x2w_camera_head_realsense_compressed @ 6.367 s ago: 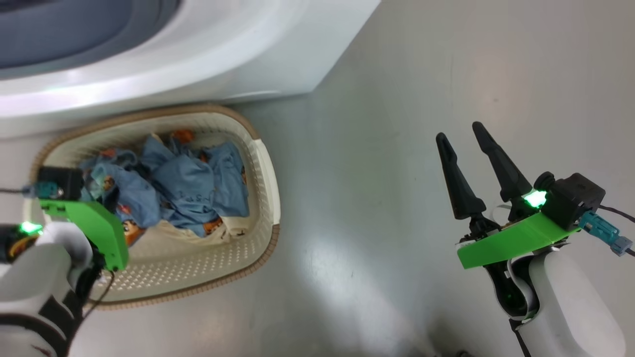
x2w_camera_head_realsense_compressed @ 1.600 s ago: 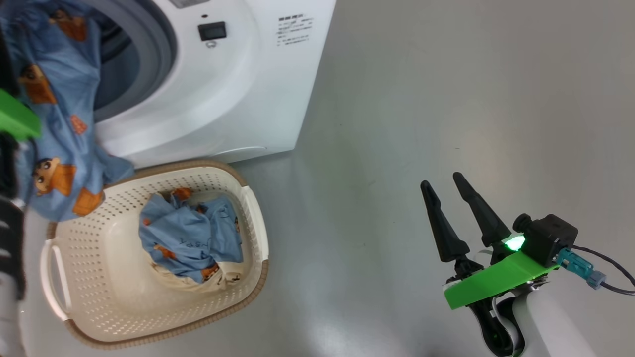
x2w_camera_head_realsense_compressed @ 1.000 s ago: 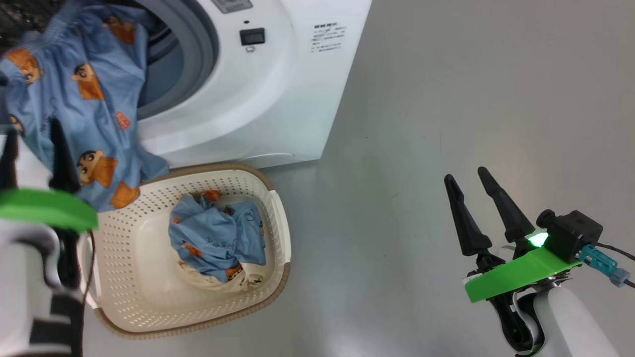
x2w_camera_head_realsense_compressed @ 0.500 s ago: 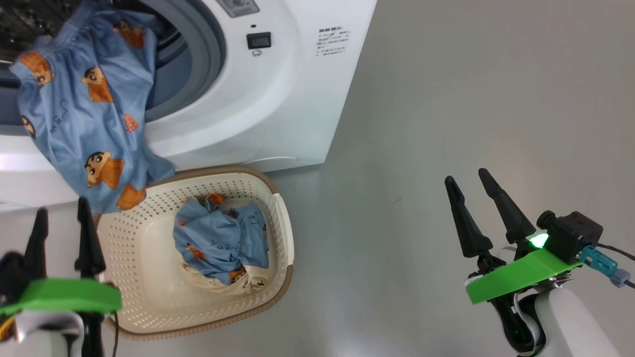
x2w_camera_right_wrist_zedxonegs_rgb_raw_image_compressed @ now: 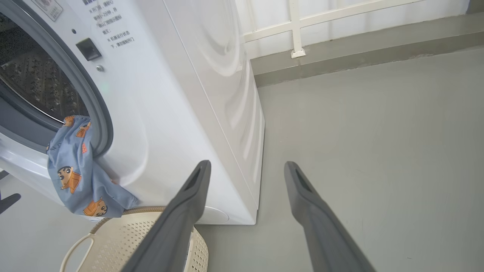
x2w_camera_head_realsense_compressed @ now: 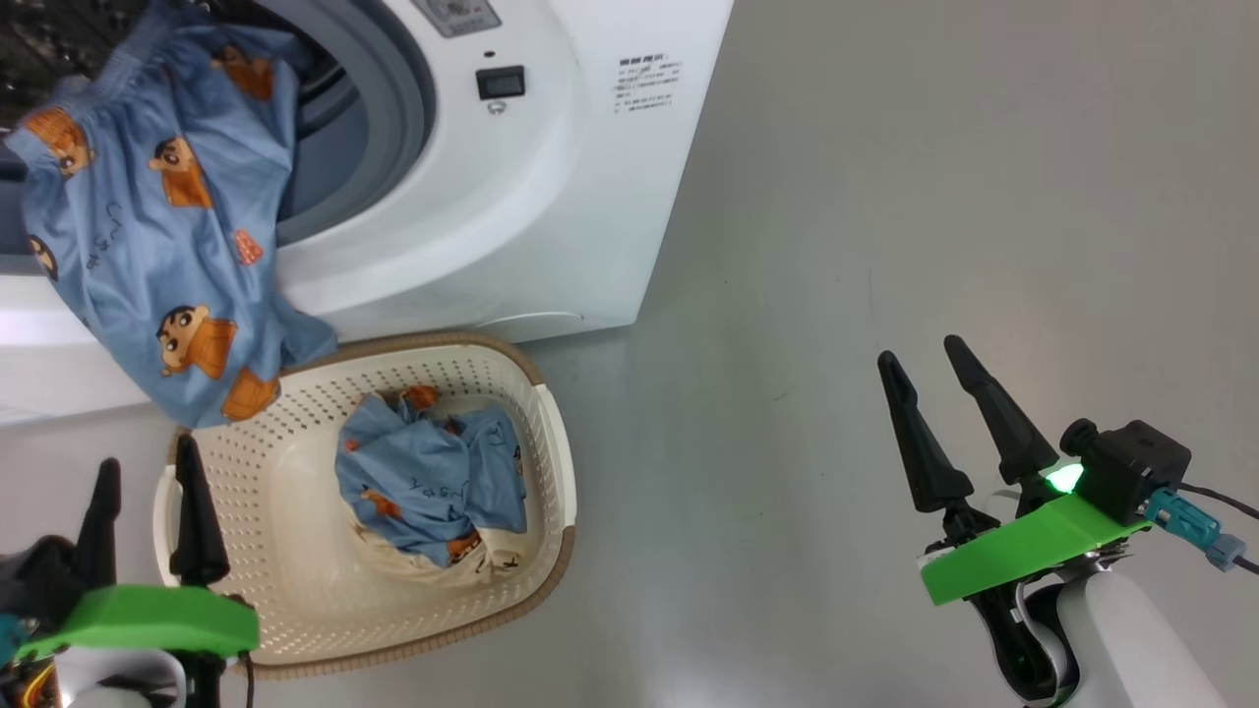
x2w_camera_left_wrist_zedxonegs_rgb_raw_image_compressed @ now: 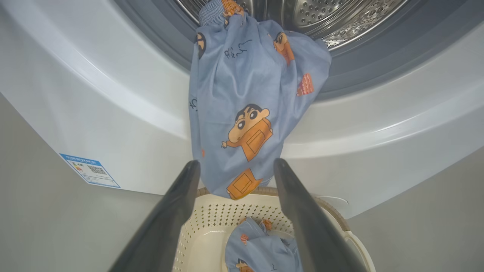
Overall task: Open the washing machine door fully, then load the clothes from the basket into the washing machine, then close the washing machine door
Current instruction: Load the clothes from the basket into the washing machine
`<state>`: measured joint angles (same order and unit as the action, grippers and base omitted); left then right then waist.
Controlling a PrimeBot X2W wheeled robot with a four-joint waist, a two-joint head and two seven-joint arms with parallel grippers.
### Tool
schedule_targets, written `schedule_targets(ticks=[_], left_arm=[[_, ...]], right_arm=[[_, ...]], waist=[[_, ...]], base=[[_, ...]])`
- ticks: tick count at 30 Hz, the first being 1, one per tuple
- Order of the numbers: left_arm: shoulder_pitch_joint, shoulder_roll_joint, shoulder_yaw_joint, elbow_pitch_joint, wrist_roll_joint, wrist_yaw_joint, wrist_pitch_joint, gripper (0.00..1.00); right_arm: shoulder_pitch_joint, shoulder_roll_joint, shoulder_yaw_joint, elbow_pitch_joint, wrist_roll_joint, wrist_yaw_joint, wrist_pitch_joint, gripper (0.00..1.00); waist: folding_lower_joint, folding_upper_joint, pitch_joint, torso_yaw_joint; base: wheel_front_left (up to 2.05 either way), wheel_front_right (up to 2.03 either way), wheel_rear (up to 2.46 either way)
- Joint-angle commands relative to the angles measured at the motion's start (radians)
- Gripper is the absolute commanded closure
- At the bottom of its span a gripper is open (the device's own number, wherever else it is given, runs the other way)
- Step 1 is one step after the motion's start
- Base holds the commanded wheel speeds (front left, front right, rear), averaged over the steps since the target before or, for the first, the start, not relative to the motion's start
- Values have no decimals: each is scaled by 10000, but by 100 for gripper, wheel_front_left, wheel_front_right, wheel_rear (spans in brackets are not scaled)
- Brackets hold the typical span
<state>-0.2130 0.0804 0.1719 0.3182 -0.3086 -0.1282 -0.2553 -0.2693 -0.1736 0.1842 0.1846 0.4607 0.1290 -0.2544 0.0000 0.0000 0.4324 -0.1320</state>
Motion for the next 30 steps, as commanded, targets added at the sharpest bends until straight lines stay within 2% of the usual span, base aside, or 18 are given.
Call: schedule_targets(ticks=[1, 11, 19, 25, 30], left_arm=[[-267, 301, 236, 73, -151, -25, -65, 0], [-2176, 1063, -477, 2530, -546, -25, -65, 0], [-3818, 1669, -1476, 4397, -1146, -25, -65, 0], [-4742, 2205, -2209, 5185, -1797, -25, -65, 0], [-5186, 2523, -3138, 5294, -2752, -25, -65, 0]], right_arm=[[194, -24, 197, -235, -39, 17, -74, 0], [-56, 160, 108, -328, -117, 17, -74, 0], [-343, 288, 255, -357, -135, 17, -74, 0], [-549, 355, 375, -385, -145, 17, -74, 0], [-640, 394, 438, -360, -150, 17, -74, 0]], waist=[[0, 0, 66, 10], [0, 0, 668, 102], [0, 0, 1118, -10], [0, 0, 1367, -159], [0, 0, 1467, -291]], base=[[0, 0, 0], [0, 0, 0], [0, 0, 0], [0, 0, 0], [0, 0, 0]])
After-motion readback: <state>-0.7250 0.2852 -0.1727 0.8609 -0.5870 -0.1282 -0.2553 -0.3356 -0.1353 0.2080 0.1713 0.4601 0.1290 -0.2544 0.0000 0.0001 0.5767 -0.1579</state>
